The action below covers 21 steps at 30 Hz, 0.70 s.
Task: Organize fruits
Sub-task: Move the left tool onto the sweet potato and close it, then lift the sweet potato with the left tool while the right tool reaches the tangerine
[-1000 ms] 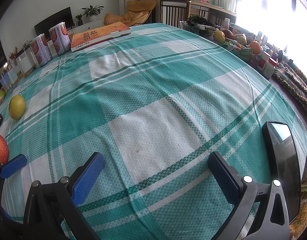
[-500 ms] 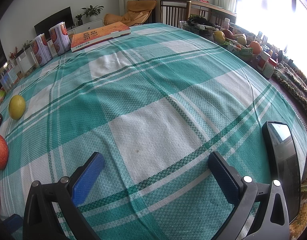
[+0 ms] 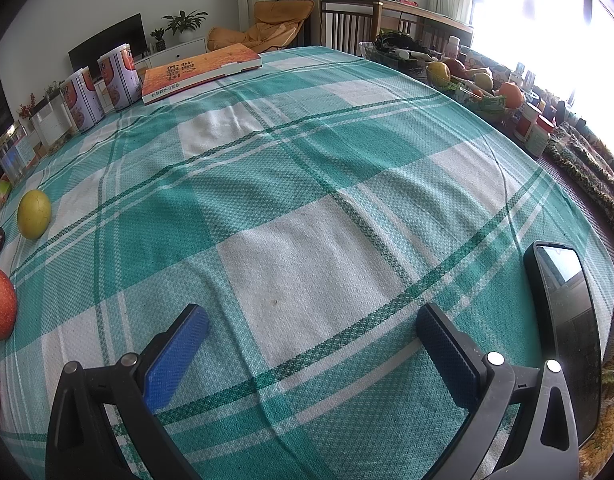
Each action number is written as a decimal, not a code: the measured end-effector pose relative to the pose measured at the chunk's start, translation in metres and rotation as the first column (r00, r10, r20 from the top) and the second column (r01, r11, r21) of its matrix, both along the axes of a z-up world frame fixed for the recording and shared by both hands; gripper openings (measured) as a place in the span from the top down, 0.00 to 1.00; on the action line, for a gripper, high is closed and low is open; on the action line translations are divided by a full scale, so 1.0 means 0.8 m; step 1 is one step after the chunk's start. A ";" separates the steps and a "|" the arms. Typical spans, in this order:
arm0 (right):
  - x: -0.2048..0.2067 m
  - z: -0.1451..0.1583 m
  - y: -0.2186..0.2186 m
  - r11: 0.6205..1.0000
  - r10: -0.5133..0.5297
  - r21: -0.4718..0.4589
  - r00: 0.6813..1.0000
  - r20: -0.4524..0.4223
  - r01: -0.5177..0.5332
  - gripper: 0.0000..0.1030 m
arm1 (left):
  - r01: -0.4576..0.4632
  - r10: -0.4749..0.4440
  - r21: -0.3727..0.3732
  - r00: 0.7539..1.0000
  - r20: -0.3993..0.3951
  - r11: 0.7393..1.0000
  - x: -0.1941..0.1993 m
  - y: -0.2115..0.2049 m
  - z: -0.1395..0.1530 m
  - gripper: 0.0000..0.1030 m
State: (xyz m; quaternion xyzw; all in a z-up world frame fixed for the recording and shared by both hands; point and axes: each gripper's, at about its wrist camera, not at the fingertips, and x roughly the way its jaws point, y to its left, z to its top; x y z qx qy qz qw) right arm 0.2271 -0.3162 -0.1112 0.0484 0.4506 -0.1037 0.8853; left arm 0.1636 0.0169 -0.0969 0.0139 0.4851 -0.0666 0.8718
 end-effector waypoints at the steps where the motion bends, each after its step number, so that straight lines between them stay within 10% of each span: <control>1: 0.000 0.000 0.000 1.000 0.000 0.000 1.000 0.000 0.000 0.00 | -0.002 0.002 0.012 1.000 -0.009 1.000 0.002 0.000 -0.005 0.37; 5: 0.000 0.000 0.000 1.000 0.000 0.000 1.000 0.000 0.000 0.00 | -0.034 0.034 0.034 0.999 -0.020 0.999 0.001 0.010 -0.013 0.53; 16: -0.001 0.000 0.002 1.000 0.014 0.001 1.000 -0.003 -0.014 0.00 | -0.076 0.090 -0.330 0.996 0.025 0.941 -0.089 0.057 0.064 0.56; 21: -0.050 0.029 0.101 0.911 0.335 0.241 0.942 0.038 -0.334 0.06 | -0.057 0.108 -0.388 0.988 0.109 0.920 -0.141 0.086 0.120 0.56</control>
